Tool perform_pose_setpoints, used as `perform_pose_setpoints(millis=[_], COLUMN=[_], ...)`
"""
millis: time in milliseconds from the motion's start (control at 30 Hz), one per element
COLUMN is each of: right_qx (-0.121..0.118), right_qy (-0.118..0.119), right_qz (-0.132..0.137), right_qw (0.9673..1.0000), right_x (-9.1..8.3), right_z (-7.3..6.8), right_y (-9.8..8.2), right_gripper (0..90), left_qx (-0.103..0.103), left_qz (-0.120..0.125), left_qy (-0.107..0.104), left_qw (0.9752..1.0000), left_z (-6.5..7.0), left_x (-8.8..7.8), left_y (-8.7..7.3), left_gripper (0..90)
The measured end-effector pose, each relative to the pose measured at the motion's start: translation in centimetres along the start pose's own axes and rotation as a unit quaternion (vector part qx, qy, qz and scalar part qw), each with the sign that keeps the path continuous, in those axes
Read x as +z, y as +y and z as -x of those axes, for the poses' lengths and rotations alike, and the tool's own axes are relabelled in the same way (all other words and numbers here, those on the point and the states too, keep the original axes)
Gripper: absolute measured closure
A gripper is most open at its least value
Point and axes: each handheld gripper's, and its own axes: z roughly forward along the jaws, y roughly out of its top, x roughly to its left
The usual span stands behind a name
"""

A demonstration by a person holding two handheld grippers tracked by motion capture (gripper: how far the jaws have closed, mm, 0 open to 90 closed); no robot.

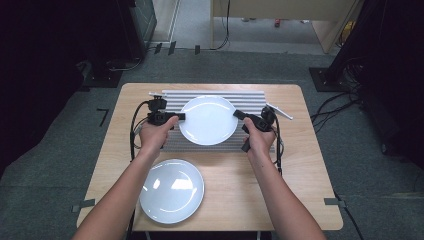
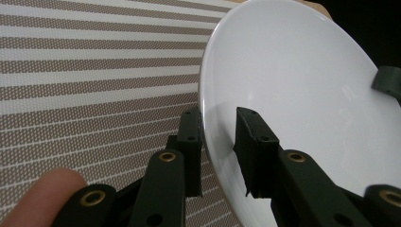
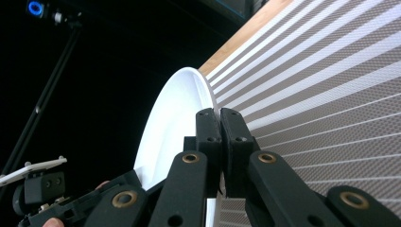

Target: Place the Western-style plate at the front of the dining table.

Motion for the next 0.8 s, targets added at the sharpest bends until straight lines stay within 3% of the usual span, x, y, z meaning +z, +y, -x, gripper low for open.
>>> perform_pose_setpoints(millis=[233,300,533,667,800], right_qx=[0.019,0.022,0.031,0.022,0.037], right_qy=[-0.017,-0.025,-0.036,-0.050,-0.055], right_qz=[0.006,0.006,0.013,0.026,0.033], right_qw=[0.9996,0.9994,0.9988,0.9981,0.9973], right_x=[1.1,1.8,3.0,3.3,3.7], right_z=[2.1,2.9,4.3,4.8,5.4], right_y=[0.4,0.2,0.0,0.0,0.0], right_gripper=[87.8,87.7,87.7,87.6,87.6], left_qx=[-0.015,-0.025,-0.043,-0.043,-0.054], left_qz=[-0.032,-0.041,-0.046,-0.043,-0.036], left_qy=[0.024,0.040,0.053,0.055,0.058], left_qw=[0.9991,0.9980,0.9966,0.9967,0.9962], left_z=[-0.4,-0.8,-1.5,-1.5,-1.8], left_x=[2.9,4.2,6.4,7.1,7.9], left_y=[0.7,1.0,1.2,1.1,1.3], left_gripper=[72.9,73.0,73.5,73.4,74.4])
